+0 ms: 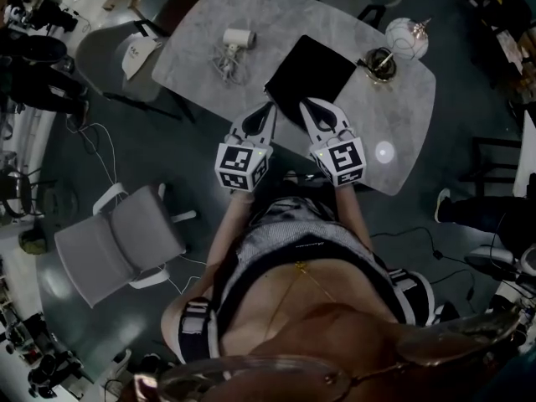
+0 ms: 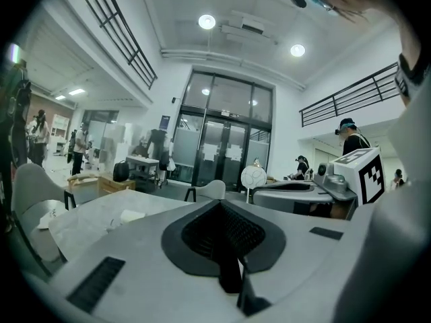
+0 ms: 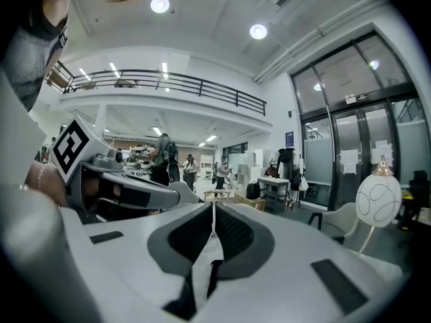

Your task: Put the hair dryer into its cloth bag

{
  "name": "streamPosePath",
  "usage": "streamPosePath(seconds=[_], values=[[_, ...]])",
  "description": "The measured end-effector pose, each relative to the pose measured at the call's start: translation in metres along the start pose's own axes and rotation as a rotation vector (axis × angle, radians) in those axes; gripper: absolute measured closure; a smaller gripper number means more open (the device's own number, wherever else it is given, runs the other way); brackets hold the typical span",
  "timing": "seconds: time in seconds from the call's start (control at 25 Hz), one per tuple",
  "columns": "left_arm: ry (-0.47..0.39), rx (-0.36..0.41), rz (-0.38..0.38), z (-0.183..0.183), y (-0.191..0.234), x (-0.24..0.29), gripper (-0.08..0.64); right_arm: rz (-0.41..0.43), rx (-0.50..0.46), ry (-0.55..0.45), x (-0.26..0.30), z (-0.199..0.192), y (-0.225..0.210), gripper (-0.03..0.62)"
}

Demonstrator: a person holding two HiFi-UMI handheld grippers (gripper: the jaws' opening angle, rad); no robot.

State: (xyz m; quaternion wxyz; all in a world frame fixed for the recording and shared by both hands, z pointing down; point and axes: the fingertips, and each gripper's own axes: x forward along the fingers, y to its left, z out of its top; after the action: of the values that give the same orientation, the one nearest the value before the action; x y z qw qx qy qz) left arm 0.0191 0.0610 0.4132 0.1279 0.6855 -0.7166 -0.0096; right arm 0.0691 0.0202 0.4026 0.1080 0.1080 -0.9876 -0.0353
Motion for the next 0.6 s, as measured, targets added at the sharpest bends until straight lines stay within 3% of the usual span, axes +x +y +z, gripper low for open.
streamPosePath(seconds=[0.6], values=[[0.034, 0.008, -0.09, 0.017, 0.068, 0.062, 0.554, -0.116, 0.006, 0.046, 0.062, 0.004, -0.039, 0.528]])
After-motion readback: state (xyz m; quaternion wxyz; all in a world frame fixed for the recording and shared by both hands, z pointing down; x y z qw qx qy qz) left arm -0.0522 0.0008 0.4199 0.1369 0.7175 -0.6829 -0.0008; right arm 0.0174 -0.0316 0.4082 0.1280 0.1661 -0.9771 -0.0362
